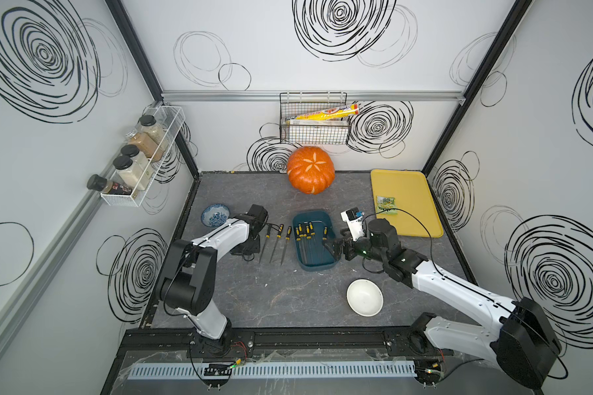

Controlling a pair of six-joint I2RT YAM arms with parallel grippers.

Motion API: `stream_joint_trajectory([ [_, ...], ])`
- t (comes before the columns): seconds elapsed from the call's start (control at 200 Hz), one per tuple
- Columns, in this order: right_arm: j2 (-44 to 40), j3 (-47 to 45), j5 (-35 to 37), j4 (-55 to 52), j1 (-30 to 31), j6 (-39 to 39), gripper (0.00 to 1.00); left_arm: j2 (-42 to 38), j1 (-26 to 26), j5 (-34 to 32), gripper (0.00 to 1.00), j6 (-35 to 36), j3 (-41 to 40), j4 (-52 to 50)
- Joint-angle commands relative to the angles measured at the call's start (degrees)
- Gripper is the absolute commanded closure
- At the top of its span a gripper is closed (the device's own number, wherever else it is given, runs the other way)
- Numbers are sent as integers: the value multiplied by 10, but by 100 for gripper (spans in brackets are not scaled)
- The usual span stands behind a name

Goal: Take the file tool out of the storage box
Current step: Pick up the file tool from the storage box, then place the file tool at the center of the board.

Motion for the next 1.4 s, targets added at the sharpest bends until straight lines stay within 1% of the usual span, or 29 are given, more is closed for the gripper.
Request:
stream_joint_trajectory([
  [0.0, -14, -6, -3, 8, -2, -4, 0, 34, 20, -26, 100, 22, 16, 1],
  [0.1, -16, -11, -5, 11, -3, -2, 0, 56, 21, -34, 100, 28, 29, -3],
  [0.225, -15, -12, -10, 10, -3, 0, 0, 65, 20, -46, 100, 35, 41, -5],
  [0.35, -9, -10, -10, 9, -3, 1, 0, 75, 8, -54, 100, 44, 48, -1],
  [0.531, -9, -13, -6, 8, -4, 1, 0, 115, 3, -57, 100, 52, 59, -17],
  [0.701, -7, -14, -5, 9, -3, 2, 0, 110, -1, -54, 100, 50, 62, -19],
  [0.906, 0, -13, -3, 9, -3, 1, 0, 131, -5, -50, 100, 54, 65, -22],
  [1.101, 0, -13, 1, 8, -3, 0, 0, 131, -7, -45, 100, 56, 66, -24],
  [1.146, 0, -13, 3, 8, -3, 0, 0, 131, -7, -44, 96, 55, 66, -22],
  [1.287, 3, -13, 5, 8, -3, 0, 0, 132, -7, -36, 95, 59, 64, -22],
  [1.397, 7, -13, 5, 7, -3, 0, 0, 127, -7, -28, 92, 61, 63, -22],
])
